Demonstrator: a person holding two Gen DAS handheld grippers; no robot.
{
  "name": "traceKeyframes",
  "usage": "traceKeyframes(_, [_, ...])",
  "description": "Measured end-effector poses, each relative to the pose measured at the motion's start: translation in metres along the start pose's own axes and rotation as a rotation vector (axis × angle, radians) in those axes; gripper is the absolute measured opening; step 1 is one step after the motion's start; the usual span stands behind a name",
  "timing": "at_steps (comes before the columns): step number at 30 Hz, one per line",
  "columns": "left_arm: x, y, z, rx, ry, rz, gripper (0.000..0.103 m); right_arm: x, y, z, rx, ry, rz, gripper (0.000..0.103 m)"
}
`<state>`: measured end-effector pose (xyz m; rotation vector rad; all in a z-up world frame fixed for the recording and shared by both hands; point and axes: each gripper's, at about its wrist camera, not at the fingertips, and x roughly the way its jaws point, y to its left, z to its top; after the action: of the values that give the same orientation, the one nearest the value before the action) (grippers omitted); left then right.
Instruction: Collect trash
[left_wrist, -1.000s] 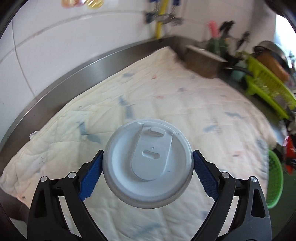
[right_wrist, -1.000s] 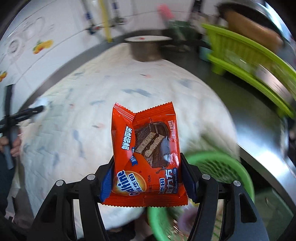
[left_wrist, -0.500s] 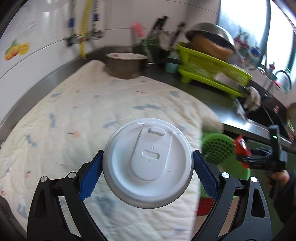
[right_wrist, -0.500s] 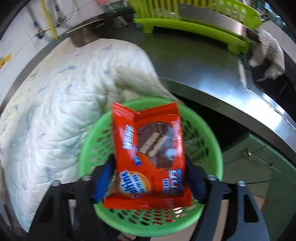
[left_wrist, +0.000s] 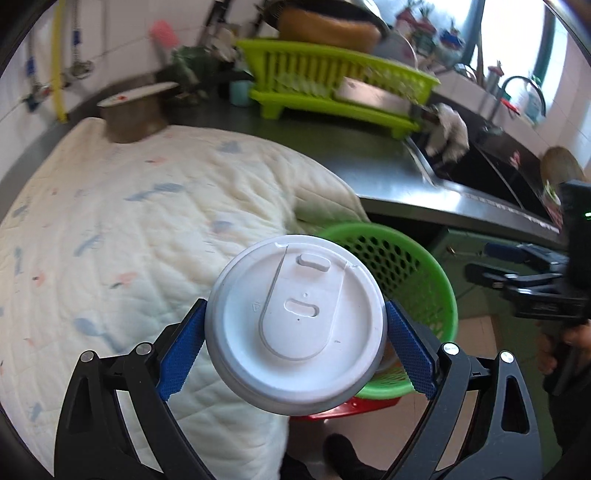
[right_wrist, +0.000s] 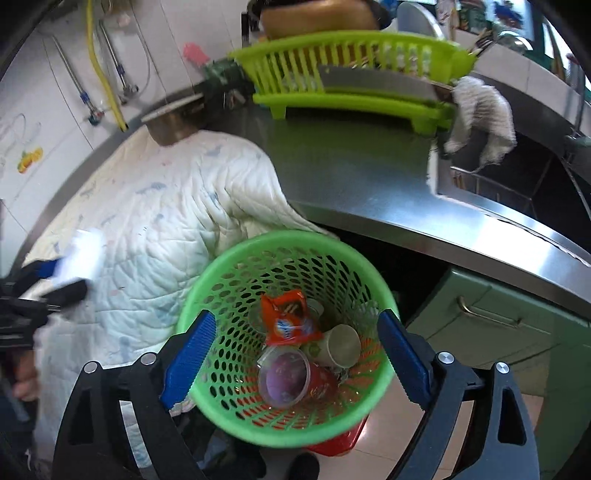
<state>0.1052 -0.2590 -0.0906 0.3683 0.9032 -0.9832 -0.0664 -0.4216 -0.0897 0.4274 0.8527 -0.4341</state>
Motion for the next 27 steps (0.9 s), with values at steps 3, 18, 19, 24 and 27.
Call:
traceKeyframes(3, [0.022,-0.013,0.0,0.007,0.037,-0.015,0.092,-0.02,-0.005,-0.008,0.01,-0.026,-0.001,0.088])
traceKeyframes(18, [0.074,-0.055,-0.003,0.01,0.148,-0.094,0.095,-0.058,-0.021,-0.034,0.05,-0.06,0.01,0.088])
traceKeyframes(19, [0.074,-0.055,-0.003,0.009,0.153,-0.089,0.095,-0.059,-0.021,-0.035,0.049,-0.06,0.012,0.088])
traceKeyframes(24, [0.062,-0.048,-0.005,-0.006,0.131,-0.1,0.097,-0.06,-0.014,-0.034,0.037,-0.068,0.033,0.088])
traceKeyframes(27, [0.054,-0.045,-0.005,-0.012,0.116,-0.09,0.097,-0.06,-0.007,-0.032,0.021,-0.072,0.045,0.088])
